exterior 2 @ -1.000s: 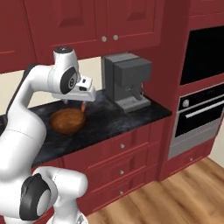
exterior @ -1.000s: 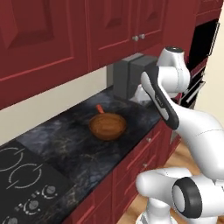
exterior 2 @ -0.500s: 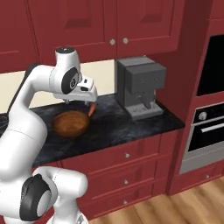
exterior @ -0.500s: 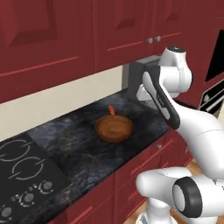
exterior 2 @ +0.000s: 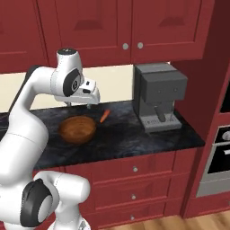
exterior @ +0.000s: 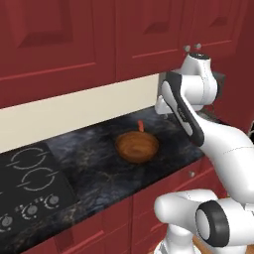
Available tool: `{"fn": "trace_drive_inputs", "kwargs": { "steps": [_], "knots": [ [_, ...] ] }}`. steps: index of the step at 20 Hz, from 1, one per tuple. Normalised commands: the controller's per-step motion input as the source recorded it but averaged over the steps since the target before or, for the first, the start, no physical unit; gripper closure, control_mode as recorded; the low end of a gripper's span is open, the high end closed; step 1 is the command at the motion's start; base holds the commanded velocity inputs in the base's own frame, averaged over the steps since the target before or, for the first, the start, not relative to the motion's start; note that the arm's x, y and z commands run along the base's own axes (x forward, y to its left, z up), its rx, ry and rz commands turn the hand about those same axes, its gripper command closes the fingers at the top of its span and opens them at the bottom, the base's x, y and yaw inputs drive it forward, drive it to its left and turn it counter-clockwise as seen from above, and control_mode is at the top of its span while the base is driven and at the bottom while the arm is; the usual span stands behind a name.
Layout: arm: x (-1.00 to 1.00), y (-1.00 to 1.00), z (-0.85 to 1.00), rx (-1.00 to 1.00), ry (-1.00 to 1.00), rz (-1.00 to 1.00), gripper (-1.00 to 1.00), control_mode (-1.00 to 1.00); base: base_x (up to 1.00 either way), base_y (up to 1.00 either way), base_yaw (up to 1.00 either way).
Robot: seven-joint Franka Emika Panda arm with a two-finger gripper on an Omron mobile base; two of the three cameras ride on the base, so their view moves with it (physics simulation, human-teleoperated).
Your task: Place the two vegetables and bowl onto the tray for setting up a vegetable dip station.
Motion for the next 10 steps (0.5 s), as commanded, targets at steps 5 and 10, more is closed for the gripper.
{"fn": "trace_drive_inputs", "kwargs": {
  "steps": [5, 10],
  "knots": [
    [0.0, 0.0, 0.0, 0.0, 0.0, 0.0, -1.0, 1.0, 0.01, -0.46, 0.33],
    [0.0, 0.0, 0.0, 0.0, 0.0, 0.0, -1.0, 1.0, 0.0, -0.45, 0.36]
  ]
}}
